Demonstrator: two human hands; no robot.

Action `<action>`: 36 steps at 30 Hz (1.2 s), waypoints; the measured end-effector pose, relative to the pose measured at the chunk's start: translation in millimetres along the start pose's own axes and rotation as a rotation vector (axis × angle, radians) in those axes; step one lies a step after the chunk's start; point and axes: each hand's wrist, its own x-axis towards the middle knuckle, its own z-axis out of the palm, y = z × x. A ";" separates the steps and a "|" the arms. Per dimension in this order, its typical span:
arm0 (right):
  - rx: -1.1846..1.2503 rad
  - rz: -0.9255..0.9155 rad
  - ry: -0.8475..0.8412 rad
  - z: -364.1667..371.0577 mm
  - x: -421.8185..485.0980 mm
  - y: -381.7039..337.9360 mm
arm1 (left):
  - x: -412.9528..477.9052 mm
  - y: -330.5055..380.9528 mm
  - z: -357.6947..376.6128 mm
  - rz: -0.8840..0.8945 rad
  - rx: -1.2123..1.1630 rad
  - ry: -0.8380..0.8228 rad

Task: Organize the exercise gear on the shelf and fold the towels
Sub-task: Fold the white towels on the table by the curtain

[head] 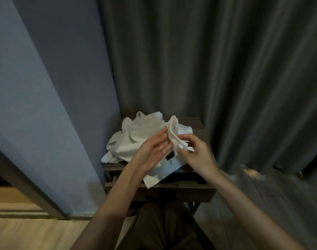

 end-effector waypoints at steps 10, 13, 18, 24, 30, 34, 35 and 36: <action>-0.378 -0.104 0.228 -54.1 20.3 -2.4 | 7.8 8.1 20.3 0.213 0.505 0.191; -0.586 -0.202 0.363 -89.7 48.7 -29.7 | 21.4 24.0 42.7 0.510 1.102 0.168; -0.390 -0.332 0.421 -124.1 90.4 -86.2 | 51.7 50.7 108.3 0.690 1.219 -0.060; -0.225 -0.484 0.405 -160.1 120.8 -137.4 | 70.0 72.7 179.3 0.756 1.222 -0.225; -0.160 -0.541 0.416 -175.6 123.2 -161.2 | 72.1 70.4 193.4 0.768 1.338 -0.219; -0.156 -0.556 0.457 -177.6 119.9 -164.7 | 65.2 54.3 177.2 0.545 1.343 -0.384; -0.143 -0.552 0.472 -178.0 118.7 -164.6 | 63.7 49.3 170.8 0.476 1.328 -0.420; -0.125 -0.539 0.490 -178.6 117.6 -164.1 | 61.8 44.0 164.1 0.405 1.315 -0.452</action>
